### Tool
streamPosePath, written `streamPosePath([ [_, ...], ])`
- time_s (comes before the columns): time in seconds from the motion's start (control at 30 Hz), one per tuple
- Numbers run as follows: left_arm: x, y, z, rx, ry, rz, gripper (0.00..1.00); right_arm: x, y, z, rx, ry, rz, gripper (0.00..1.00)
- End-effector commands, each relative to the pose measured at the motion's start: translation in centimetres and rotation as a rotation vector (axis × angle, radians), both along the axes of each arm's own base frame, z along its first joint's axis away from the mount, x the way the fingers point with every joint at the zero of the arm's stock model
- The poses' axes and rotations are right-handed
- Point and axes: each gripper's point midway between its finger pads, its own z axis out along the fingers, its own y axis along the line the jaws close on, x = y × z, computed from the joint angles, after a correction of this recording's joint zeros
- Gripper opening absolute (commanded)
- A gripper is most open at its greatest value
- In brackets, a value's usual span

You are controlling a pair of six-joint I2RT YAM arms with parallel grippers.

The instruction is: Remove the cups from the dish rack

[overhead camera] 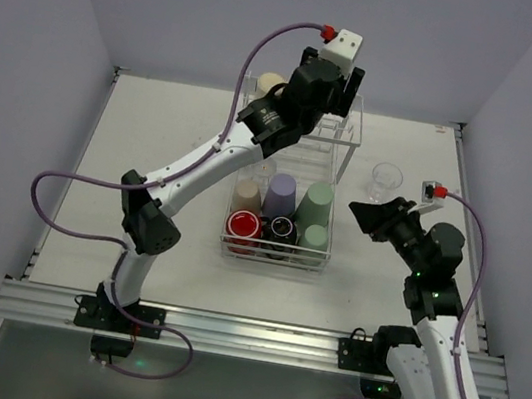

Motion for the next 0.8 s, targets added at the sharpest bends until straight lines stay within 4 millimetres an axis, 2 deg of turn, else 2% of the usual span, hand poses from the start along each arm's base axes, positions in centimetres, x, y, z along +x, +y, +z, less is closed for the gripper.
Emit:
streamPosePath([
  [0.0, 2.0, 3.4, 1.6, 0.041, -0.044, 0.126, 0.7, -0.6, 0.5, 1.5, 0.007, -0.077, 0.037, 0.34],
  [0.13, 4.1, 4.9, -0.7, 0.041, -0.005, 0.139, 0.68, -0.6, 0.6, 1.3, 0.009, -0.076, 0.045, 0.34],
  [0.23, 4.5, 4.7, -2.9, 0.074, 0.027, 0.131, 0.68, -0.5, 0.8, 0.9, 0.013, -0.067, 0.055, 0.34],
  [0.4, 4.9, 4.2, -4.2, 0.085, 0.034, 0.114, 0.68, -0.4, 1.0, 0.6, 0.015, -0.055, 0.067, 0.34],
  [0.77, 6.0, 5.0, -6.2, 0.132, 0.054, 0.145, 0.67, -0.5, 1.0, 0.8, 0.016, -0.06, 0.072, 0.34],
])
